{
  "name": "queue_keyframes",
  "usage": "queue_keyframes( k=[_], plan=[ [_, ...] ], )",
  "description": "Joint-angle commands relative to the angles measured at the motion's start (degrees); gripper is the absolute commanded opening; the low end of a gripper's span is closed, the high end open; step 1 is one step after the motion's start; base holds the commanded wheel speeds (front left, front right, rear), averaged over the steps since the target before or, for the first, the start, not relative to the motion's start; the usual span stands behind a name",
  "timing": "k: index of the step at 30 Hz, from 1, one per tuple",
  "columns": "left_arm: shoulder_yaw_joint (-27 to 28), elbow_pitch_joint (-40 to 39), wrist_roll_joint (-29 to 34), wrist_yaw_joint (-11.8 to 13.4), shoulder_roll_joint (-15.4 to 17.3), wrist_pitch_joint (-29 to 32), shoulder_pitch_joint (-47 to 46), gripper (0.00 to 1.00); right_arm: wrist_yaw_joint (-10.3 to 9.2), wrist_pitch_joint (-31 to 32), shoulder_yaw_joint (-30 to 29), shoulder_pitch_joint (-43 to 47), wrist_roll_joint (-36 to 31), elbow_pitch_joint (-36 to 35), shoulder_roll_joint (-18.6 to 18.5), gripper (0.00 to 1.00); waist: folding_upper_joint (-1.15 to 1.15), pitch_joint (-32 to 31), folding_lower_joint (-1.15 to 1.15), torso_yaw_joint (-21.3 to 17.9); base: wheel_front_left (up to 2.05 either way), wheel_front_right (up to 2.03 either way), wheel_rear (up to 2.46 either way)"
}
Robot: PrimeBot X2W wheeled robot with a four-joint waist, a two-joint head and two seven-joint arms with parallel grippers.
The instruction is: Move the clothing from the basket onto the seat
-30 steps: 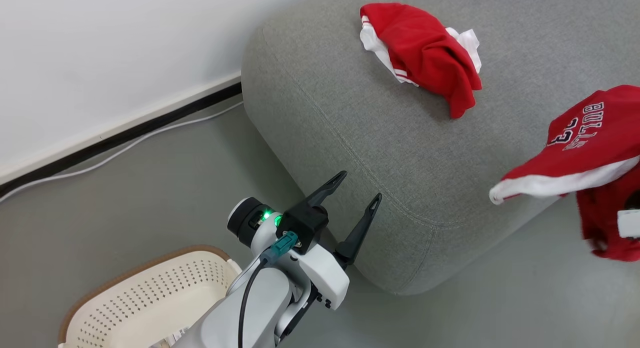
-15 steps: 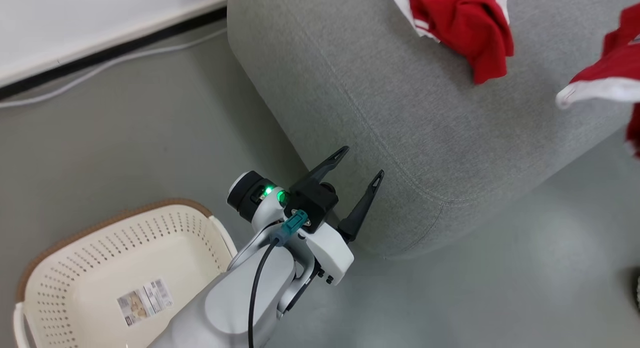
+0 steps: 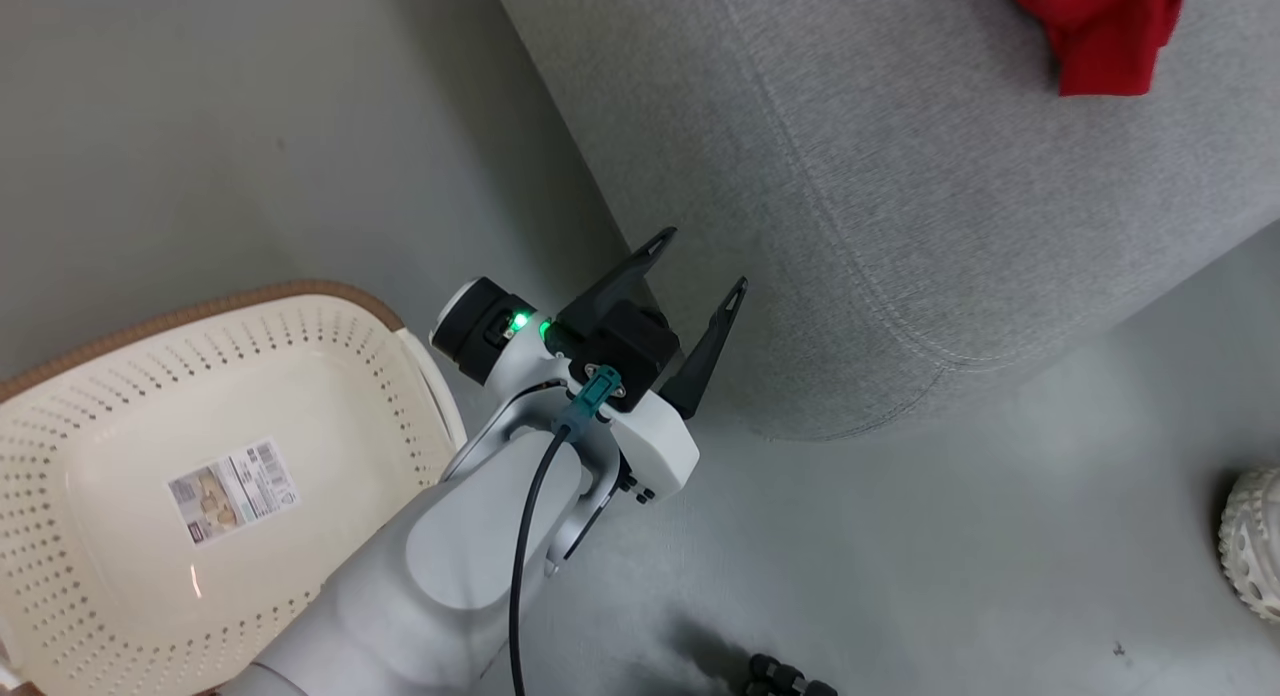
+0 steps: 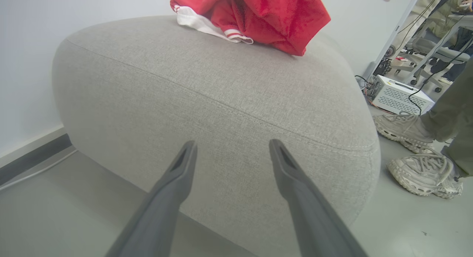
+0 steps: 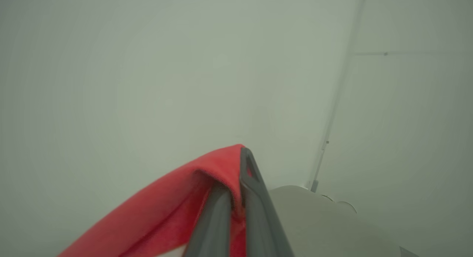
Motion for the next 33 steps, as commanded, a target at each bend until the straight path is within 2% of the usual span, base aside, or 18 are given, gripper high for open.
queue_keyframes(
  k=[1, 4, 10, 15, 22, 23, 24, 25, 26, 33],
  plan=[
    [0.9, -0.7, 1.0, 0.7, -0.4, -0.3, -2.1, 1.00, 0.17, -0.3, 0.2, -2.4, -1.1, 0.3, -2.8, 0.00, 0.00, 3.0, 0.00, 0.6, 0.00, 0.00, 0.00],
    [0.4, -0.4, 1.7, 1.0, -0.4, -0.3, -2.7, 1.00, 0.17, -0.3, 0.6, -6.6, -2.6, 3.5, -4.0, 0.00, 0.00, 5.0, 0.00, 1.6, 0.00, 0.00, 0.00],
    [-1.6, -1.8, 1.6, 2.4, -0.4, -0.3, -4.1, 1.00, 0.17, -0.3, -1.0, -13.1, -6.5, 10.6, -8.6, 0.00, 0.00, 8.8, 0.00, 6.1, 0.00, 0.00, 0.00],
    [-2.5, -2.9, 1.2, 3.7, -0.4, -0.3, -5.0, 1.00, 0.17, -0.3, -0.1, -15.4, -6.2, 15.2, -8.9, 0.00, 0.00, 10.6, 0.00, 8.9, 0.00, 0.00, 0.00],
    [-3.0, -4.2, 0.6, 4.8, -0.4, -0.3, -5.2, 1.00, 0.17, -0.3, 4.6, -12.9, -3.3, 17.5, -7.1, 0.00, 0.00, 11.4, 0.00, 10.8, 0.00, 0.00, 0.00],
    [-3.0, -4.3, 0.5, 4.9, -0.4, -0.3, -5.2, 1.00, 0.17, -0.3, 5.5, -12.0, -2.4, 17.3, -6.8, 0.14, 0.00, 11.4, 0.00, 11.0, 0.00, 0.00, 0.00],
    [-3.0, -4.5, 0.3, 5.0, -0.4, -0.3, -5.2, 1.00, 0.17, -0.3, 6.4, -11.1, -1.3, 17.0, -6.5, 0.42, 0.00, 11.2, 0.00, 11.2, 0.00, 0.00, 0.00],
    [-2.9, -4.7, 0.2, 5.1, -0.4, -0.3, -5.2, 1.00, 0.17, -0.3, 7.0, -10.0, 0.0, 16.4, -6.3, 0.92, 0.00, 11.0, 0.00, 11.3, 0.00, 0.00, 0.00],
    [-2.9, -4.9, 0.1, 5.2, -0.4, -0.3, -5.0, 1.00, 0.17, -0.3, 7.9, -8.7, 1.1, 15.9, -6.3, 1.00, 0.00, 10.6, 0.00, 11.5, 0.00, 0.00, 0.00],
    [-1.3, -6.7, -0.3, 6.2, -0.4, -0.3, -3.4, 1.00, 0.17, -0.3, 14.6, 1.5, 6.4, 10.1, -7.2, 1.00, 0.00, 7.1, 0.00, 12.8, 0.00, 0.00, 0.00]
  ],
)
